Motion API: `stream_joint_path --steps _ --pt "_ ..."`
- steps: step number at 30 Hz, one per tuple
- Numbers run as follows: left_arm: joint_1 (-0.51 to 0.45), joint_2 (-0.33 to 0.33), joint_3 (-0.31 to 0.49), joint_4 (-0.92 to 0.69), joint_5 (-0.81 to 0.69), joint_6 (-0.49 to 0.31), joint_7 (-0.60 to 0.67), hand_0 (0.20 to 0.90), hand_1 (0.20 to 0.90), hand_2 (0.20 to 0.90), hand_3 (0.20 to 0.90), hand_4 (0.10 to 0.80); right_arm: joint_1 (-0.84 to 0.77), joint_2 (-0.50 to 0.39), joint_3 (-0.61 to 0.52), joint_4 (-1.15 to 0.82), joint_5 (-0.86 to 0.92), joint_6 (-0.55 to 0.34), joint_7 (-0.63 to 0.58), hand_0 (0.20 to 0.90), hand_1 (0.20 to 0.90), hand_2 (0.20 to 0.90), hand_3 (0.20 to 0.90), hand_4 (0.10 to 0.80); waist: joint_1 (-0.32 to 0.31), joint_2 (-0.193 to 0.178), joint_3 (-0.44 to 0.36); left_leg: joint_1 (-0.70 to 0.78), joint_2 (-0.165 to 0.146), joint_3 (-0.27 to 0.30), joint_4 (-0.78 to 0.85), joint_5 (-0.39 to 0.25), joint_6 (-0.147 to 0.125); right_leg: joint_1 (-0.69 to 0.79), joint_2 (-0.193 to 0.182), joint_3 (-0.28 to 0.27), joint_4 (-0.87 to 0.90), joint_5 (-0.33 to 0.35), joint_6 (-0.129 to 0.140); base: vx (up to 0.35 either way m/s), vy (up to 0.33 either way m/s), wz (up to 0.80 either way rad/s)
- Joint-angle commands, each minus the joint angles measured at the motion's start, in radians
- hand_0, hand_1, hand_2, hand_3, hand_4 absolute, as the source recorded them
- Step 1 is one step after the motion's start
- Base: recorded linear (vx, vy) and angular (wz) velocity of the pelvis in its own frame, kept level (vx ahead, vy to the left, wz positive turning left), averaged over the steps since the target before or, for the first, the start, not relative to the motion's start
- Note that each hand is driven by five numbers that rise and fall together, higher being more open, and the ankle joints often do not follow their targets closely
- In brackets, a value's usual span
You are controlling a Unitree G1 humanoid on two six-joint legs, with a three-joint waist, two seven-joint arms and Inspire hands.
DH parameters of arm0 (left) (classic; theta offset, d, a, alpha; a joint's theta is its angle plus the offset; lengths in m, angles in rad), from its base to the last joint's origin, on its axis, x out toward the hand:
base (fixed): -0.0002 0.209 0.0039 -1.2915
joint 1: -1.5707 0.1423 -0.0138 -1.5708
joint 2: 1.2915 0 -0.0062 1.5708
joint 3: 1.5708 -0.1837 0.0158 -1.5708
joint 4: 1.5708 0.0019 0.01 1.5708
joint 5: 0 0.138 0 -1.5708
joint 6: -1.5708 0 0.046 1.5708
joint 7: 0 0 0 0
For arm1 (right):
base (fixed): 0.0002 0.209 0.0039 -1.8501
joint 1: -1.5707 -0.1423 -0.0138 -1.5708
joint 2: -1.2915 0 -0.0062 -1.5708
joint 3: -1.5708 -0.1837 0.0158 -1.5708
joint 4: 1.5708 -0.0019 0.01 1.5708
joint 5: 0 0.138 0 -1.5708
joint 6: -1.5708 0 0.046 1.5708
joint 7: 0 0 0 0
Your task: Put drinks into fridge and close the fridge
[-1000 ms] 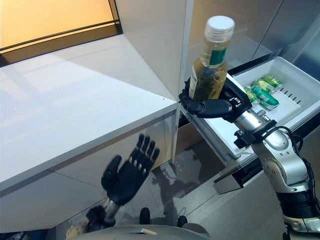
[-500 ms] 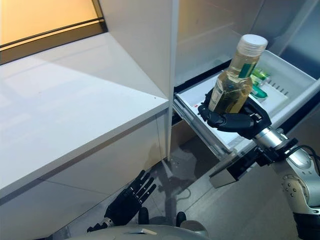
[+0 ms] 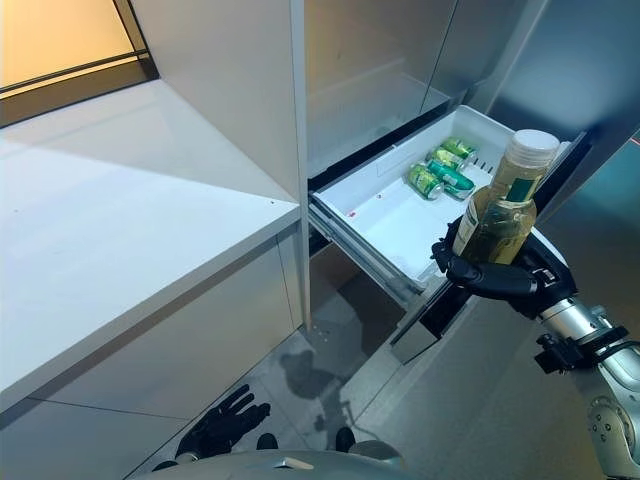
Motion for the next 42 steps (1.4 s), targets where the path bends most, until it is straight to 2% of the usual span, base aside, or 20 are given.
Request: stream_joint_path --steps 1,6,13,19,29,40,42 --pt "-0.038 0.031 -0.043 0.096 0.041 -0.044 0.041 0.900 0.900 0.900 0.900 0.800 -0.262 -0.110 -0.099 -0.042 -0.022 -0.172 -0.106 0.300 0.300 0.300 0.200 0.100 0.063 -0.019 -0.051 0.017 -0.036 -0.021 0.005 -0.107 0.019 -0.056 0.003 -0.022 0.035 0.047 0.070 0.047 -0.029 -0.04" --pt "-0.036 0.039 -0.041 0.125 0.063 -0.053 0.061 0.900 0.900 0.900 0.900 0.800 -0.404 -0.214 0.008 0.024 -0.117 -0.116 -0.175 0.300 0.300 0.300 0.200 0.100 0.096 -0.038 -0.051 0.017 -0.036 -0.034 0.005 -0.104 0.016 -0.047 0.004 -0.038 0.028 0.049 0.066 0.050 -0.046 0.00" --pt "-0.023 0.055 -0.032 0.146 0.096 -0.069 0.103 0.900 0.900 0.900 0.900 0.800 -0.610 -0.301 0.157 0.161 -0.138 -0.056 -0.157 0.300 0.300 0.300 0.200 0.100 0.150 -0.078 -0.046 0.016 -0.032 -0.058 0.005 -0.101 0.013 -0.030 0.006 -0.069 0.022 0.048 0.063 0.063 -0.049 0.09" --pt "-0.014 0.073 -0.019 0.160 0.117 -0.067 0.123 0.900 0.900 0.900 0.900 0.800 -0.728 -0.312 0.260 0.266 -0.172 -0.008 -0.139 0.300 0.300 0.300 0.200 0.100 0.183 -0.101 -0.039 0.011 -0.030 -0.074 0.008 -0.099 0.014 -0.024 0.007 -0.086 0.022 0.046 0.061 0.067 -0.041 0.16" --pt "-0.002 0.113 -0.021 0.163 0.147 -0.076 0.127 0.900 0.900 0.900 0.900 0.800 -0.906 -0.294 0.425 0.727 -0.135 0.162 -0.173 0.300 0.300 0.300 0.200 0.100 0.259 -0.135 0.003 0.004 -0.023 -0.106 0.016 -0.099 0.015 -0.012 0.011 -0.116 0.020 0.051 0.059 0.082 -0.048 0.13" --pt "-0.040 0.175 -0.029 0.121 0.142 -0.084 0.160 0.900 0.900 0.900 0.900 0.800 -0.970 -0.279 0.496 0.956 -0.127 0.173 -0.237 0.300 0.300 0.300 0.200 0.100 0.307 -0.162 0.106 -0.072 -0.009 -0.132 0.025 -0.082 0.017 -0.078 0.024 -0.121 0.029 0.075 0.058 -0.036 -0.090 0.06" --pt "-0.058 0.180 -0.042 0.068 0.132 -0.027 0.185 0.900 0.900 0.900 0.900 0.800 -0.994 -0.271 0.512 0.995 -0.159 0.171 -0.225 0.300 0.300 0.300 0.200 0.100 0.311 -0.159 0.120 -0.079 -0.008 -0.138 0.024 -0.079 0.016 -0.082 0.024 -0.124 0.029 0.075 0.057 0.000 0.000 0.00"
